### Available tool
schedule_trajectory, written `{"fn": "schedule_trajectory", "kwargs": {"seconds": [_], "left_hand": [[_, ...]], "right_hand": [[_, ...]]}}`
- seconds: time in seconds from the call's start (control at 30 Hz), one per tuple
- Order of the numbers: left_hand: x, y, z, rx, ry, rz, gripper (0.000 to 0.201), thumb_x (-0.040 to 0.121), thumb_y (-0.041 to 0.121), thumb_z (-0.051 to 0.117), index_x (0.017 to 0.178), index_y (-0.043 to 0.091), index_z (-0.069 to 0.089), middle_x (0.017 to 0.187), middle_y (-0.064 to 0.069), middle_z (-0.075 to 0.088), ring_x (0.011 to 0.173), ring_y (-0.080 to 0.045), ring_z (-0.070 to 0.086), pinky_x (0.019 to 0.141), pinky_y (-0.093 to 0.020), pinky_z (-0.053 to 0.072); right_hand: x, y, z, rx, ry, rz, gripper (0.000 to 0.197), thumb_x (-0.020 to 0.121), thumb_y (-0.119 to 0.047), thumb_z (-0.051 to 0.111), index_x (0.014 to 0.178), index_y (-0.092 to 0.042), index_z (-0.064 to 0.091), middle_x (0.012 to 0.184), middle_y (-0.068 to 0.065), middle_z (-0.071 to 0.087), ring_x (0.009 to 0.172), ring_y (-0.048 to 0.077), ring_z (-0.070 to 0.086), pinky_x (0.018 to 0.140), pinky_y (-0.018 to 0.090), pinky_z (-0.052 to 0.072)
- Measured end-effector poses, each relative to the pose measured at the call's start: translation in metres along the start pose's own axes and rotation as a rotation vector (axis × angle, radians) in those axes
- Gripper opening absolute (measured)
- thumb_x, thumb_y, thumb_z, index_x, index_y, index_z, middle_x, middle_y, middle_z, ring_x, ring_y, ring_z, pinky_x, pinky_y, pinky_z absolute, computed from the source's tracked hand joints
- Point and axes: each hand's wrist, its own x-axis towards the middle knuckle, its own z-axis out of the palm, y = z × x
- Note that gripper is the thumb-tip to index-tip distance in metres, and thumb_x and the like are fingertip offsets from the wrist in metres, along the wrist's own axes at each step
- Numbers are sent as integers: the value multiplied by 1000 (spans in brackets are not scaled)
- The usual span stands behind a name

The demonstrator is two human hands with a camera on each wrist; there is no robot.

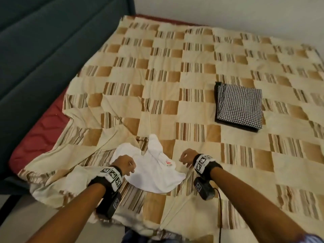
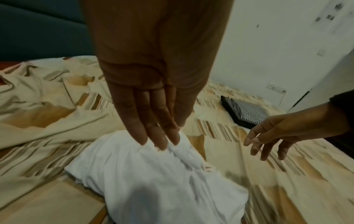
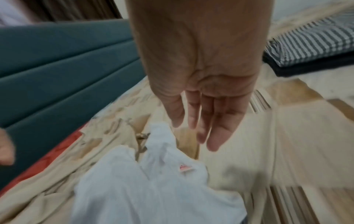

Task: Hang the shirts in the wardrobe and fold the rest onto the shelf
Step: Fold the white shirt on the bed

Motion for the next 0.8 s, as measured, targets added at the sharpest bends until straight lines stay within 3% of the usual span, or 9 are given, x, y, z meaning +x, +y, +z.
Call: {"fn": "schedule_trajectory", "kwargs": {"seconds": [0.1,0.2,0.37,0.47,0.53,0.6,0.67,0.73,0.8], "left_hand": [[45,-23,17,56,-21,-8,21,85,7,55,67,18,57,72,-2,65,66,-20,63,74,-33,56],[84,-39,32,115,-37,-17,17,87,10,53,72,18,58,73,3,62,69,-19,60,79,-35,55],[124,-54,48,161,-77,-15,12,86,9,53,79,15,59,88,-6,66,77,-22,57,84,-38,52],[122,-42,44,198,-87,-6,16,88,10,53,101,13,61,103,-9,67,90,-25,61,85,-34,50],[113,-26,33,194,-71,32,43,87,13,58,129,15,47,119,-6,60,105,-25,58,89,-30,47],[98,0,11,133,-58,159,80,81,13,68,146,20,22,134,-3,44,120,-24,48,98,-31,41],[79,30,-17,131,-60,265,86,75,10,73,145,24,24,139,-5,39,127,-24,41,103,-31,38],[52,58,-49,197,-32,265,44,79,10,69,119,14,54,112,-7,58,111,-23,53,85,-21,45],[20,83,-89,227,16,283,15,81,21,69,89,12,60,84,-1,62,91,-20,58,66,-17,45]], "right_hand": [[65,27,35,93,171,30,10,88,-17,60,96,-12,60,120,14,59,99,26,59,90,37,50],[120,39,60,140,219,79,28,89,-13,57,116,-8,58,128,11,56,115,29,54,97,32,43],[161,38,87,244,241,92,27,78,-13,70,100,-14,54,101,7,60,96,25,59,84,28,47],[142,20,84,163,91,-12,10,77,-12,72,86,-9,67,93,7,65,89,21,61,77,23,46],[110,-6,70,197,-56,-213,19,80,-8,70,67,-17,59,76,-3,57,74,9,52,72,15,41],[63,-43,47,208,-209,-409,31,85,-2,64,65,-21,51,64,-12,51,62,-1,46,62,7,37],[10,-83,13,202,-319,-526,29,89,0,58,69,-20,52,54,-15,52,51,-3,46,54,9,38],[-45,-118,-29,193,-284,-643,28,90,4,54,72,-17,52,54,-13,53,48,-4,47,50,9,38],[-91,-142,-76,135,-154,-740,26,88,7,55,74,-15,52,66,-6,54,53,-5,51,55,9,42]]}}
